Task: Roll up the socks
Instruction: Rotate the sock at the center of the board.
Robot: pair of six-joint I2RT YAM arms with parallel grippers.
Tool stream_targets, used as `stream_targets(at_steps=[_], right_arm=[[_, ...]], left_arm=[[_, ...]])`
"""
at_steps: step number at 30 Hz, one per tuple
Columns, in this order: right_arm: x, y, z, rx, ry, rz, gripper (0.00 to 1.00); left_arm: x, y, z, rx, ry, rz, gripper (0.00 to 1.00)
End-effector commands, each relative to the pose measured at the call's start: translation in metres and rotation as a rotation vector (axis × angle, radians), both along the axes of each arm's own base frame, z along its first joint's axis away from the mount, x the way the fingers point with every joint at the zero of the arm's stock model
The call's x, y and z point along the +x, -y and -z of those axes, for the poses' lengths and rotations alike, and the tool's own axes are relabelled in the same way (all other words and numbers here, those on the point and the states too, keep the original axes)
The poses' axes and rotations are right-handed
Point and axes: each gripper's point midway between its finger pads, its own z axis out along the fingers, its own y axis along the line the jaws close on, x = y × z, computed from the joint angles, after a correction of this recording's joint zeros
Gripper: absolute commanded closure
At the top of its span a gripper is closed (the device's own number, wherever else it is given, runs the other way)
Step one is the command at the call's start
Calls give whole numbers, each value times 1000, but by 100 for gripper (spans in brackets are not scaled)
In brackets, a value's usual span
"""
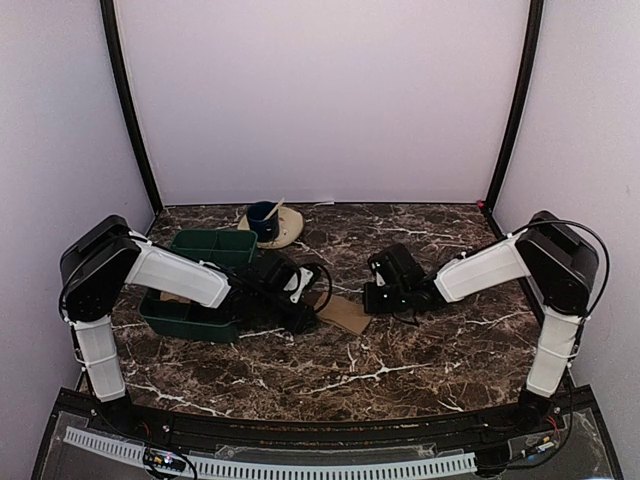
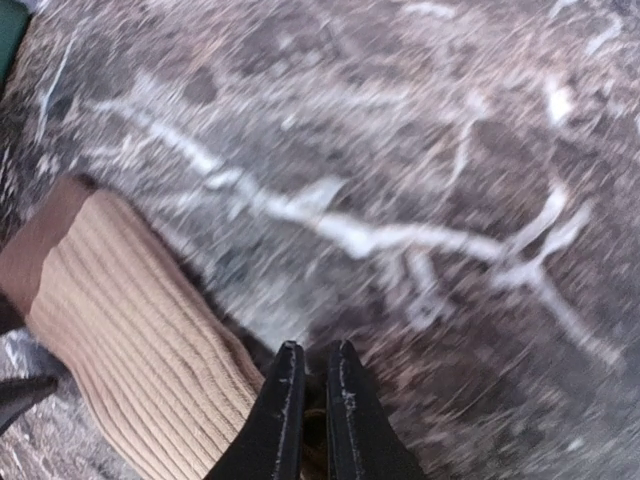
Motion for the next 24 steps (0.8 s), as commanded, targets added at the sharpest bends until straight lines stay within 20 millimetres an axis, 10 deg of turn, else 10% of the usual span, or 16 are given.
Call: stream_targets(at_steps=[1,24], right_arm=[[-22,-5,-4,6,-21,-11,90],[-87,-40,-16,51,-68,-92,90]], left_arm=[[3,-3,8,41,-1,-11,59],[24,-9,9,40,9,-26,59]])
